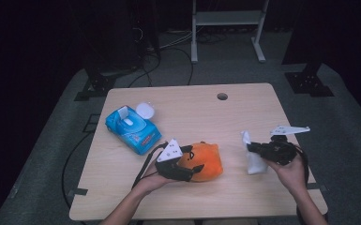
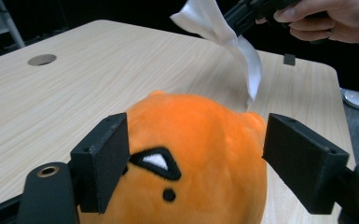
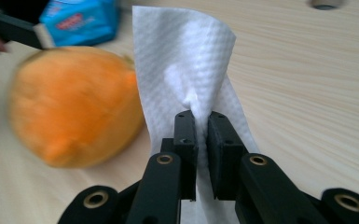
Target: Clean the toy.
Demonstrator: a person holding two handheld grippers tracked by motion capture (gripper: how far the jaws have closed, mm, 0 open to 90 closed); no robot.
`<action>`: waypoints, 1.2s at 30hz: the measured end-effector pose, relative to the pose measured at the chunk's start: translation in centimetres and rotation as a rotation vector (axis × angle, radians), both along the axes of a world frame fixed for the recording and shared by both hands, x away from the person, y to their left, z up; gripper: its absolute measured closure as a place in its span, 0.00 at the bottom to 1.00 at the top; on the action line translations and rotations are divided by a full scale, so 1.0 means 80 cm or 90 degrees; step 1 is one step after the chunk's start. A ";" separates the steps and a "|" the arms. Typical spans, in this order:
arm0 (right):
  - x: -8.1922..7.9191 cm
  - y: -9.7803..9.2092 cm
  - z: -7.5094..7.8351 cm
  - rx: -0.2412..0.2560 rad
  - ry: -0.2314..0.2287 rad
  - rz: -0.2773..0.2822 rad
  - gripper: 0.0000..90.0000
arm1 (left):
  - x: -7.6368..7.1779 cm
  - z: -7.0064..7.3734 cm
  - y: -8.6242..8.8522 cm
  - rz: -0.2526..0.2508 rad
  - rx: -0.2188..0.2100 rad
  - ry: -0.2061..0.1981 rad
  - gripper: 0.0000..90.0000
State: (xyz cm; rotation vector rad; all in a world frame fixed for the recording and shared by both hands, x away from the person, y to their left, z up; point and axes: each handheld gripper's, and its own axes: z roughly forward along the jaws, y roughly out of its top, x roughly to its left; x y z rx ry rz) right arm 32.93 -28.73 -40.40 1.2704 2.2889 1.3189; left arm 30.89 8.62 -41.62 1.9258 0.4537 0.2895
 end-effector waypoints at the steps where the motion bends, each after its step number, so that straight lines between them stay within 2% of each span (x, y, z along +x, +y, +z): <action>1: 0.002 -0.008 -0.001 -0.006 -0.003 -0.008 0.91 | -0.001 0.001 0.004 0.005 -0.004 0.003 0.23; 3: 0.004 -0.023 -0.003 -0.015 0.004 -0.032 0.91 | -0.001 0.001 0.009 0.010 -0.002 0.002 0.22; 6: 0.008 -0.038 -0.009 -0.020 0.009 -0.049 0.91 | -0.002 0.001 0.019 0.023 -0.001 0.004 0.22; 8: 0.010 -0.046 -0.016 -0.006 0.020 -0.062 0.91 | -0.003 0.001 0.025 0.030 -0.002 0.007 0.21; 17: 0.022 -0.061 -0.038 -0.038 0.036 -0.105 0.90 | -0.006 0.000 0.051 0.060 0.000 0.010 0.20; 21: 0.026 -0.064 -0.042 -0.037 0.041 -0.111 0.87 | -0.006 -0.001 0.062 0.074 -0.001 0.013 0.20; 28: 0.031 -0.066 -0.041 -0.021 0.031 -0.117 0.76 | -0.006 -0.007 0.079 0.095 0.009 0.020 0.18; 36: 0.034 -0.060 -0.033 -0.024 0.023 -0.099 0.67 | -0.006 -0.007 0.092 0.113 0.008 0.025 0.16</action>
